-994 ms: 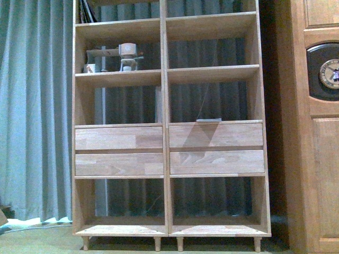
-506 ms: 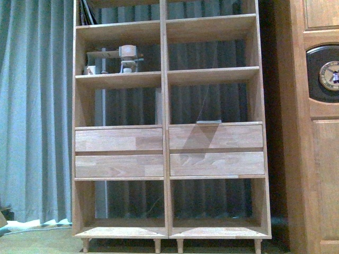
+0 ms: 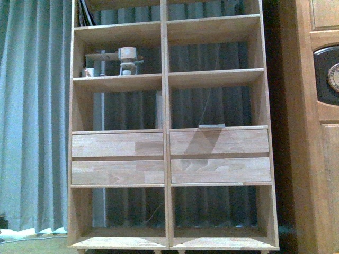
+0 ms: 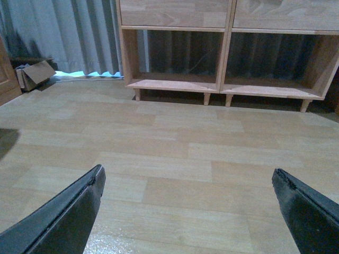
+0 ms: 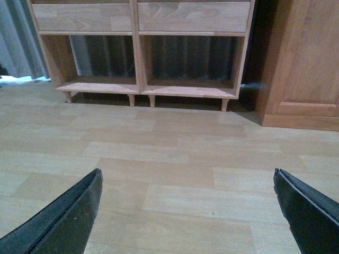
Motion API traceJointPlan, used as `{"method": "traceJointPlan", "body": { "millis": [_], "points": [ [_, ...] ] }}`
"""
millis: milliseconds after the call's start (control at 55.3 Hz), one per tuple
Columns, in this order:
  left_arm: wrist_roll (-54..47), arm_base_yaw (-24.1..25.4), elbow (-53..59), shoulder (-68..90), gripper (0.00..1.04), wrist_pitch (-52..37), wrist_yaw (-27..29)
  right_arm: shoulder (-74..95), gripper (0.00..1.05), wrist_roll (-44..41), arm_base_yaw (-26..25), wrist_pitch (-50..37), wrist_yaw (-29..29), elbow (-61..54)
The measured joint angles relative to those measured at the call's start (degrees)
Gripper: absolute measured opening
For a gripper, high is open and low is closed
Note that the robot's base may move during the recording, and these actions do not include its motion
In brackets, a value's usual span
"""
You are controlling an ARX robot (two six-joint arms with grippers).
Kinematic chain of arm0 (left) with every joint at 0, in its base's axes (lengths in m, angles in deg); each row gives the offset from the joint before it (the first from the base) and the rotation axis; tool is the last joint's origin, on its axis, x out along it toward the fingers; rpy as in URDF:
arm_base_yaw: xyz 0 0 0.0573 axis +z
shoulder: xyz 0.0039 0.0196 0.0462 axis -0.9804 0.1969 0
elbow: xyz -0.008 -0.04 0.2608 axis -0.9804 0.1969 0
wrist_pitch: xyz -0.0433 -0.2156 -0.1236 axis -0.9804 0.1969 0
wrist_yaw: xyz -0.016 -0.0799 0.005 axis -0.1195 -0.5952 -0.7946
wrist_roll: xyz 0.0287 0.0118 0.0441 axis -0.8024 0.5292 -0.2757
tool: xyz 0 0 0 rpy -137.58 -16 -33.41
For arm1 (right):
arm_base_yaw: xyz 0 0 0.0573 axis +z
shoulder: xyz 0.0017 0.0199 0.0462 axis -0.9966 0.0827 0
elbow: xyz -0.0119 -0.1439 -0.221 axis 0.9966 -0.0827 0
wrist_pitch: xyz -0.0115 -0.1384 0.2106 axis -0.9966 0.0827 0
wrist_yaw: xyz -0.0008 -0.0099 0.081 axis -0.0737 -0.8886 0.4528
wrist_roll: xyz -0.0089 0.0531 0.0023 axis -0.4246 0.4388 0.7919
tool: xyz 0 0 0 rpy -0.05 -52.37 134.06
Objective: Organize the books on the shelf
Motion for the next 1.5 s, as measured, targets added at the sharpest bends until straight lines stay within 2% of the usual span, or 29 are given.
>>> {"method": "traceJointPlan", "body": {
  "millis": [1500],
  "points": [
    [0.00,0.00,0.00,0.00,0.97,0.00,0.00,0.00,0.98,0.00,0.00,0.00,0.00,0.00]
  ]
}}
